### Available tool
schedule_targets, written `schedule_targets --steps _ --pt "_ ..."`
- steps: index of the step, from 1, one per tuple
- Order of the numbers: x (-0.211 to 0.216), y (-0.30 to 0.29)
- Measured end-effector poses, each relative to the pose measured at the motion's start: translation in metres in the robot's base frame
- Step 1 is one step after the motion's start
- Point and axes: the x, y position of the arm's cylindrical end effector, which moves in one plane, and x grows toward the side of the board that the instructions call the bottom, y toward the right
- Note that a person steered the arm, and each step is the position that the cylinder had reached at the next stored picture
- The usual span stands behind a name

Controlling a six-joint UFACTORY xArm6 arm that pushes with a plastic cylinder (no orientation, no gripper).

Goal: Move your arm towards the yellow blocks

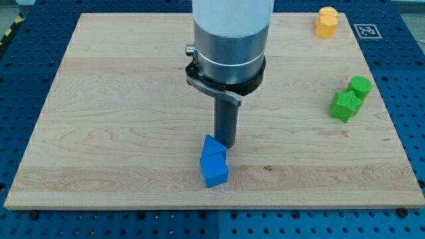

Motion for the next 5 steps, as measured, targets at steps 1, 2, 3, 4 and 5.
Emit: schedule_targets --steps 1,2,3,4,5 --pt "-0.026 0.014" --pt "-0.053 0.068" --pt "-0.073 0.126" --pt "-0.081 0.161" --pt "-0.081 0.162"
